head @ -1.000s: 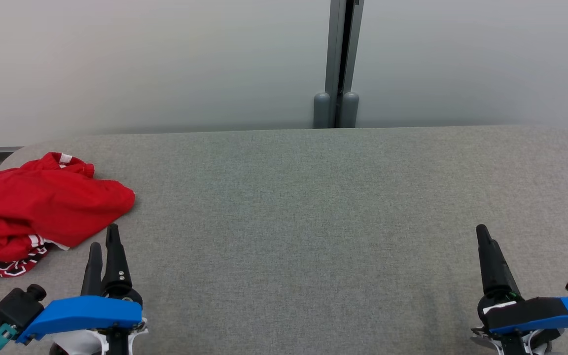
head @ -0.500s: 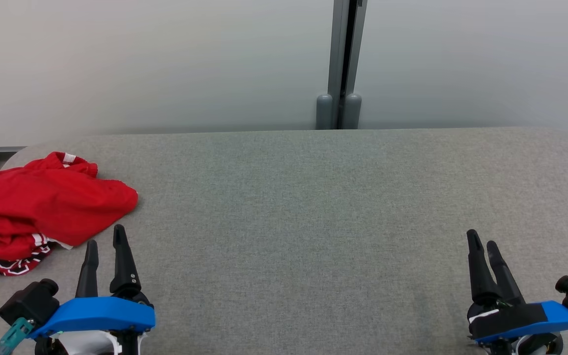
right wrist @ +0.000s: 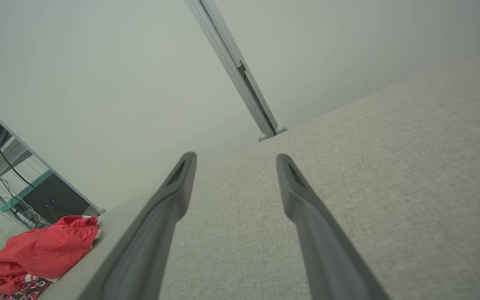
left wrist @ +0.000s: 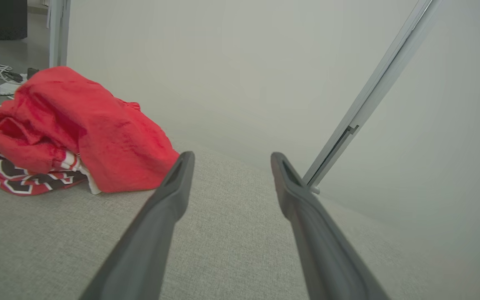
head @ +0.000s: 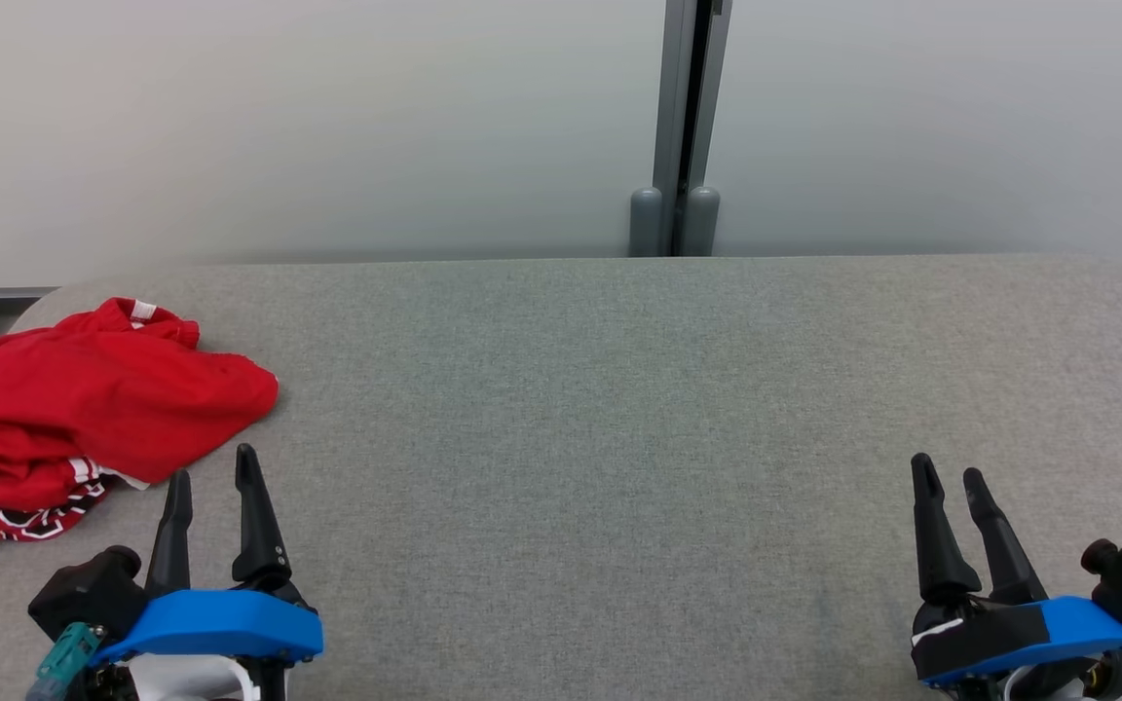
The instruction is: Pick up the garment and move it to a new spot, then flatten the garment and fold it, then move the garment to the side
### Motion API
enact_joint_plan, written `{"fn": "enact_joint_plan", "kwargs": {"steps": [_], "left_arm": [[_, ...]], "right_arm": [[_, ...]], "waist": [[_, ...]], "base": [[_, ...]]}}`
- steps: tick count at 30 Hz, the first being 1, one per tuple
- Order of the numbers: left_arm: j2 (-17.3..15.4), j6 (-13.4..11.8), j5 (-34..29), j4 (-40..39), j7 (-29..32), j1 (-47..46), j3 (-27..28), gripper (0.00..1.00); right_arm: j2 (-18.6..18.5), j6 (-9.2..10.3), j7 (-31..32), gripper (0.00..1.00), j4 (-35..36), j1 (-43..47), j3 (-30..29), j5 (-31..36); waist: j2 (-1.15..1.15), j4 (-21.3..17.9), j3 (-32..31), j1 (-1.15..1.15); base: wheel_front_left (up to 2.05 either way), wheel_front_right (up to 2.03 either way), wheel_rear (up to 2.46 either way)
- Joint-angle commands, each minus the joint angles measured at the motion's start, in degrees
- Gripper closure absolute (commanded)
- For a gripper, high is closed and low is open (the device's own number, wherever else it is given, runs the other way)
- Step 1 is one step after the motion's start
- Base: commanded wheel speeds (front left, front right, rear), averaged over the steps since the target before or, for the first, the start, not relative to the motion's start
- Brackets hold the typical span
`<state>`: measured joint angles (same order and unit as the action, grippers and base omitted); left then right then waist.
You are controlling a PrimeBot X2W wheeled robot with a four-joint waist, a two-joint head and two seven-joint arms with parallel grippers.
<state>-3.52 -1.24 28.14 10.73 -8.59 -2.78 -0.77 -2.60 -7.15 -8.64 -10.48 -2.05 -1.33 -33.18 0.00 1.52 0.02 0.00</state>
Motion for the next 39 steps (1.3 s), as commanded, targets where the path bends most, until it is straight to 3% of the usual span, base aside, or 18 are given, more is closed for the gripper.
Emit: {"fn": "enact_joint_plan", "kwargs": {"steps": [1,39], "left_arm": [[-0.53,-0.40,-1.79,-0.32,-0.56,-0.98,-0.31,0.00],[-2.21,-3.98,-20.32,2.76,-4.13,-0.61,-3.35,0.00]], "right_arm": [[-0.38,-0.43,-0.57,0.00,0.65,0.30,0.04,1.88],[-0.43,-0.39,-5.30,0.00,-1.45,0.91,0.58,23.92]], "waist": [[0.00,0.06,0.04,0.00],[0.00,0.88,-0.65,0.00]], "base": [[0.00,0.00,0.00],[0.00,0.00,0.00]]}}
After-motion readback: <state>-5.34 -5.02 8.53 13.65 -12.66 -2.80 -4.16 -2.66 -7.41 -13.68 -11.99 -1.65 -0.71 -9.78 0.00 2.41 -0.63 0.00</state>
